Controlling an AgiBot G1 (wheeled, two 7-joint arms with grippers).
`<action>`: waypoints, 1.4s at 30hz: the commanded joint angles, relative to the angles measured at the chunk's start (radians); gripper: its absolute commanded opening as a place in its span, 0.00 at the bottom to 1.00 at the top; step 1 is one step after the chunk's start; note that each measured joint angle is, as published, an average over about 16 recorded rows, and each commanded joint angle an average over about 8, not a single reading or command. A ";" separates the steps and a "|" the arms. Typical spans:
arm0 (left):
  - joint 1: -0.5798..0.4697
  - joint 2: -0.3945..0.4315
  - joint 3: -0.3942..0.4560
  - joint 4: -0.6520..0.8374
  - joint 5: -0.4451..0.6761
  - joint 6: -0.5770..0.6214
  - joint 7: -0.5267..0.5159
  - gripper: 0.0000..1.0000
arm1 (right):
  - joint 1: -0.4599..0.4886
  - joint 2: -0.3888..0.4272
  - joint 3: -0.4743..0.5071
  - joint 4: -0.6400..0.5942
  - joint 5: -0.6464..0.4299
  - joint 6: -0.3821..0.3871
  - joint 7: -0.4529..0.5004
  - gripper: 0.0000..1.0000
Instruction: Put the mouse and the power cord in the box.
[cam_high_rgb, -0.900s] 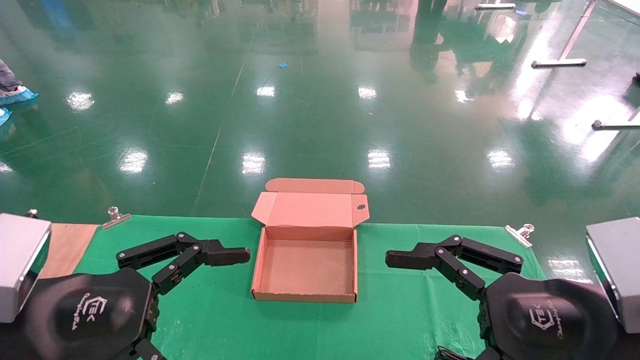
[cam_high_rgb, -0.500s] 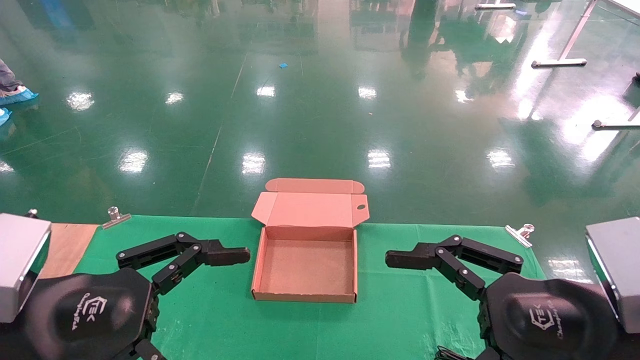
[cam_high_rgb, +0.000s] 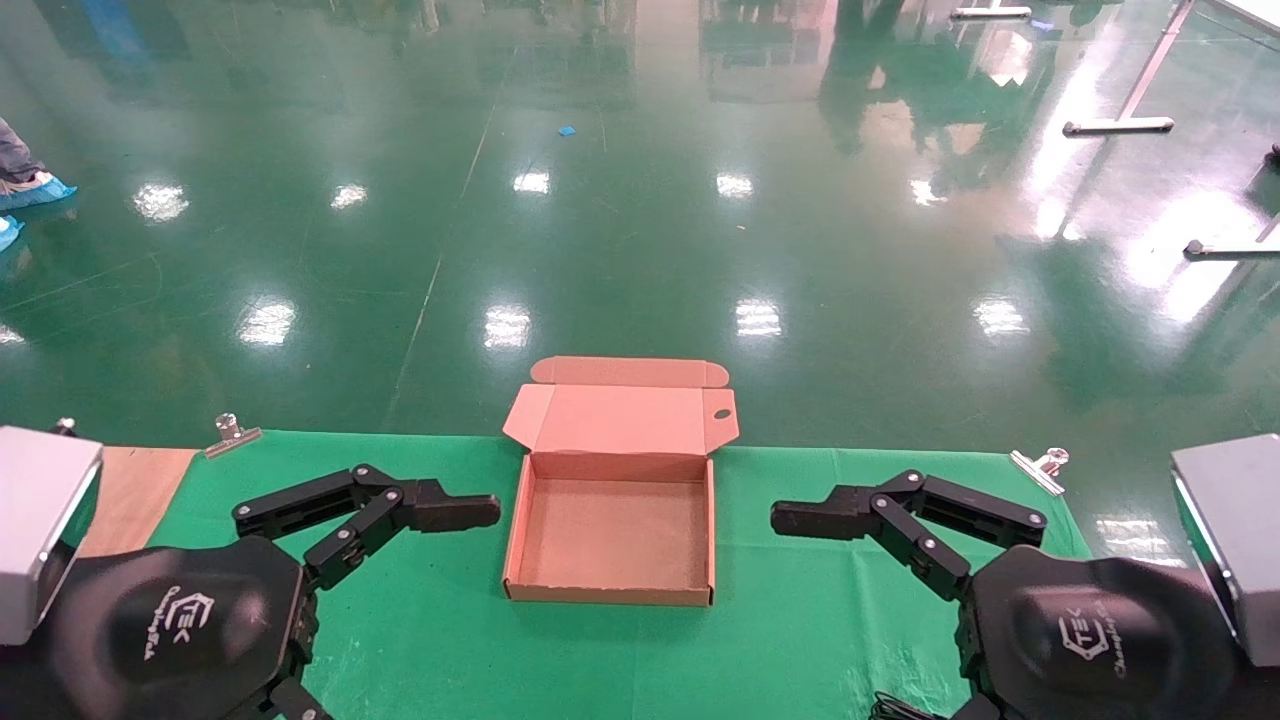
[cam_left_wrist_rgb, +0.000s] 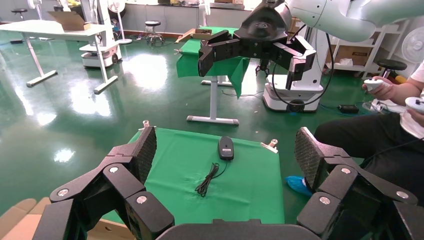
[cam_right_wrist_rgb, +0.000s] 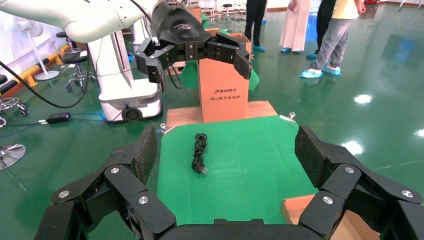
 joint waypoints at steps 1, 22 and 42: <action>-0.002 -0.004 0.000 -0.005 0.004 0.003 0.003 1.00 | 0.000 0.002 0.001 0.002 -0.002 0.001 -0.001 1.00; -0.231 0.005 0.250 0.171 0.545 0.060 0.168 1.00 | 0.362 -0.035 -0.386 0.044 -0.811 -0.074 -0.088 1.00; -0.364 0.106 0.498 0.637 1.026 -0.066 0.567 1.00 | 0.417 -0.261 -0.634 -0.176 -1.186 0.080 -0.138 1.00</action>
